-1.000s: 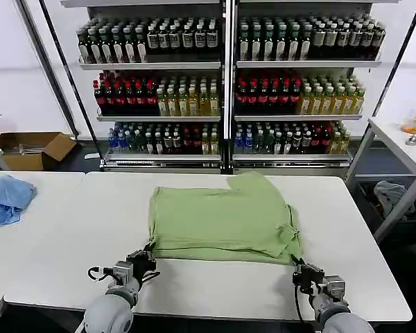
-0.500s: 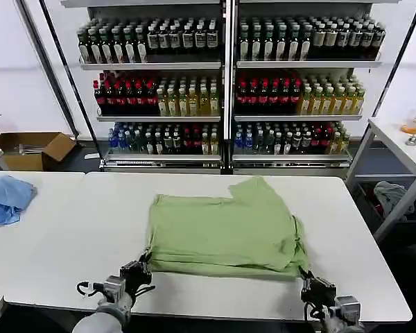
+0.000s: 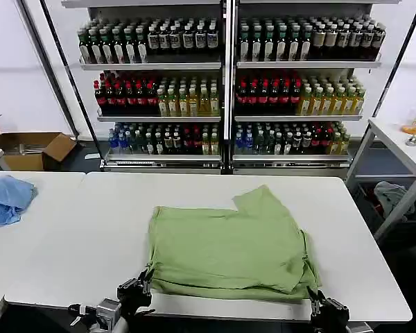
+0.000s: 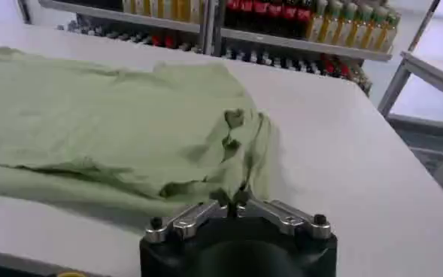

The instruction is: Fold and organize the clothes.

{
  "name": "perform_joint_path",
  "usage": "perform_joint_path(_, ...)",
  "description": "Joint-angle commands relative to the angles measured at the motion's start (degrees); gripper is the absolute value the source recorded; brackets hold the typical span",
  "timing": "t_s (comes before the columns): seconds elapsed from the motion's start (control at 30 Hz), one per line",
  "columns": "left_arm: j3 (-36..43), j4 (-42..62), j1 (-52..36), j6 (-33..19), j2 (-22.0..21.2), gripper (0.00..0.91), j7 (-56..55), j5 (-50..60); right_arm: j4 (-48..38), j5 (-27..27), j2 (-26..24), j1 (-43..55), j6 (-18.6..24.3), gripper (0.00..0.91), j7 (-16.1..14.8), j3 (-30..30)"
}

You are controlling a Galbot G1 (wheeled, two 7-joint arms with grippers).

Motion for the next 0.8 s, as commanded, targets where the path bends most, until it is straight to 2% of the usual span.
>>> perform_joint_path(0.03, -1.3, -2.1, -0.3, 1.5, 2.7, 0.907, 0.1, -1.1, 3.3, 0.5, -0.4, -0.9, 1.7, 0.907, -0.1, 3.5)
perform_joint_path(0.17, -1.1, 0.6, -5.0, 1.1, 4.1, 0.907, -0.2, -2.2, 1.2, 5.5, -1.1, 5.8, 2.5, 0.907, 2.3, 3.5)
perform_joint_path(0.3, -0.4, 5.4, -11.7, -0.3, 5.0, 0.907, -1.2, -4.2, -1.8, 9.3, -2.8, 12.9, 1.3, 0.907, 3.7, 1.9)
perform_joint_path(0.4, 1.4, 10.3, -18.0, -0.4, 5.1, 0.907, -2.1, -5.9, -6.5, 11.6, -4.3, 21.1, -0.5, 0.907, 4.8, -1.9)
perform_joint_path(0.53, 5.1, 16.7, -27.3, 0.3, 3.6, 0.907, -2.8, -8.5, -13.3, 13.8, -4.7, 33.3, -2.9, 0.907, 6.4, -8.0)
perform_joint_path(0.8, 10.8, 29.5, -40.7, 2.0, -1.8, 0.907, -3.0, -8.5, -26.5, 15.4, -4.3, 49.1, -5.9, 0.907, 8.1, -18.2)
